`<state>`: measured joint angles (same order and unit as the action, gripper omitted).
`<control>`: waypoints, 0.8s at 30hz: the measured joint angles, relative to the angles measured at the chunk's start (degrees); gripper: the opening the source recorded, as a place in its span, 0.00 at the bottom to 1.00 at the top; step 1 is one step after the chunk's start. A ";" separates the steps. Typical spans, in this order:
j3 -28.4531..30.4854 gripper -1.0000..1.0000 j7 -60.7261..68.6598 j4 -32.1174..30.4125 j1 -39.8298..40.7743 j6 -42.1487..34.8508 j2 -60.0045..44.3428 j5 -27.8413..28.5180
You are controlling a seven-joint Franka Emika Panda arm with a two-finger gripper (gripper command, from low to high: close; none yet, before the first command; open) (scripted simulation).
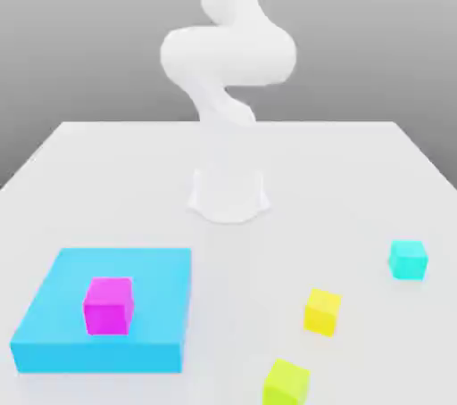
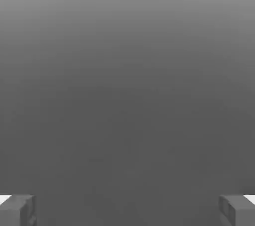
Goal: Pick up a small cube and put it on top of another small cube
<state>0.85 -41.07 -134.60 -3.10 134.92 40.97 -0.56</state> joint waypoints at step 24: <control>-0.36 0.50 39.17 -23.96 -19.98 33.33 -50.46 0.80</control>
<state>0.49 -1.91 -158.57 -23.08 168.25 -9.49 0.24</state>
